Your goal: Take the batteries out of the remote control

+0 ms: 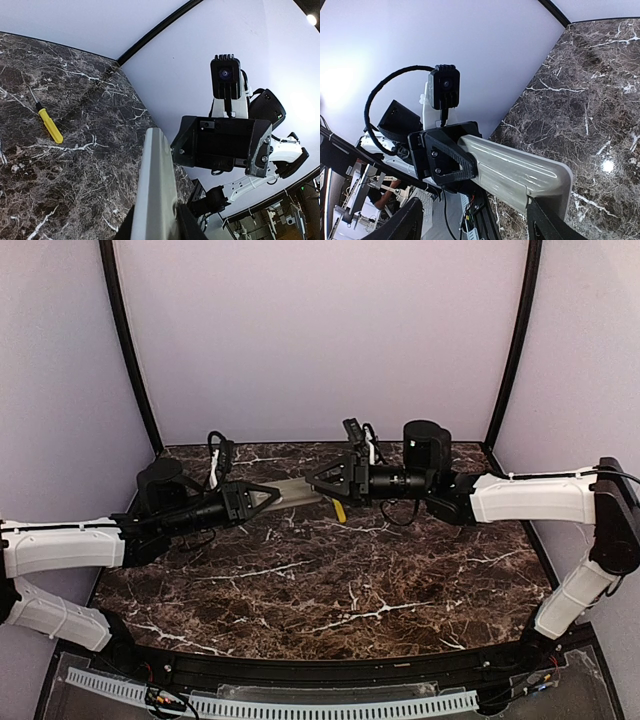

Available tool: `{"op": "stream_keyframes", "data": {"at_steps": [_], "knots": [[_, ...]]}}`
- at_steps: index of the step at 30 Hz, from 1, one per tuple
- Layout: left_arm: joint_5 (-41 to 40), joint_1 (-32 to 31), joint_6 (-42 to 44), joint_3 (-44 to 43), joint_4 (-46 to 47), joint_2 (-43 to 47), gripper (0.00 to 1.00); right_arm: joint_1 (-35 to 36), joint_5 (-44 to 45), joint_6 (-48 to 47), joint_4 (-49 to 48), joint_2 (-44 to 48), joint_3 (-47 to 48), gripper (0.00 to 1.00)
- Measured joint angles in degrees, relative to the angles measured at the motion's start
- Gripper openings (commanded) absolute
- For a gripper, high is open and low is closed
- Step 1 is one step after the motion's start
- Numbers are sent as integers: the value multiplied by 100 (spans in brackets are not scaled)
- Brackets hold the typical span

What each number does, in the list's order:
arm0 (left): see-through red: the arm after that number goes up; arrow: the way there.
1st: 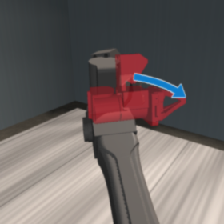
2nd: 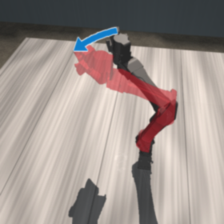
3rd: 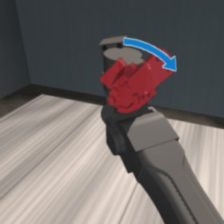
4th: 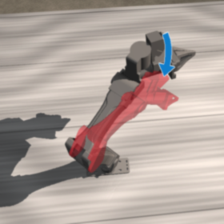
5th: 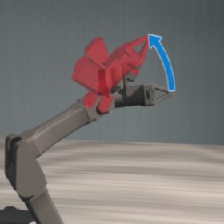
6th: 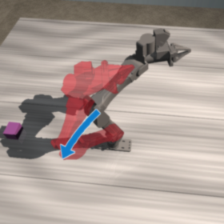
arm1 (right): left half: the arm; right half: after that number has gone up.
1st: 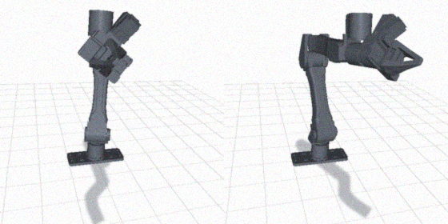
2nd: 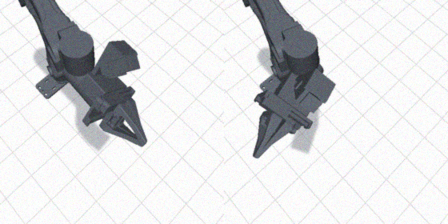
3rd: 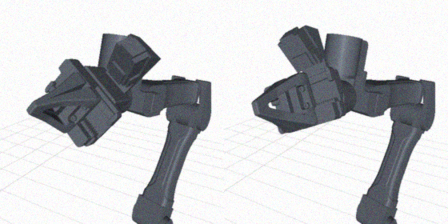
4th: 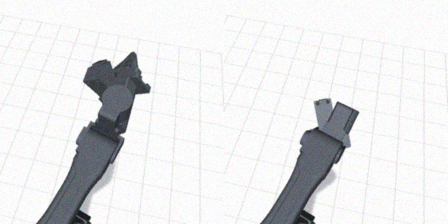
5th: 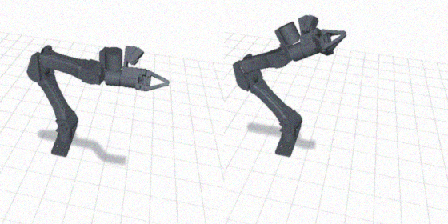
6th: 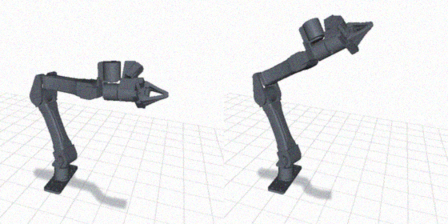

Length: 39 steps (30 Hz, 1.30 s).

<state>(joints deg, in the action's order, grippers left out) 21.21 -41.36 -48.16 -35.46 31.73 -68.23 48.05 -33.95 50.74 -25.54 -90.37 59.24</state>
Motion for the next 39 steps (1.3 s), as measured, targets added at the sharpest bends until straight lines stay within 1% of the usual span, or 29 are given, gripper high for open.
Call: {"op": "stream_keyframes", "data": {"at_steps": [11,17,21,23,26,32,39], "knots": [[81,2,13,7,127,52,0,-90,-417,208,-382,-2,-50,72],[345,-46,46,7,404,98,0,-70,-1169,422,-929,-15,-68,73],[407,-55,59,7,498,140,0,-79,-1460,426,-1027,-9,-68,74],[409,-55,63,7,501,144,0,-81,-1519,339,-931,22,-66,74],[385,-55,98,7,492,157,0,-85,-1499,33,-417,184,-46,75],[310,-66,149,7,476,227,0,-98,-999,-649,750,682,138,74],[229,-66,149,7,472,229,0,-83,-350,-1036,1165,929,313,72]]}}
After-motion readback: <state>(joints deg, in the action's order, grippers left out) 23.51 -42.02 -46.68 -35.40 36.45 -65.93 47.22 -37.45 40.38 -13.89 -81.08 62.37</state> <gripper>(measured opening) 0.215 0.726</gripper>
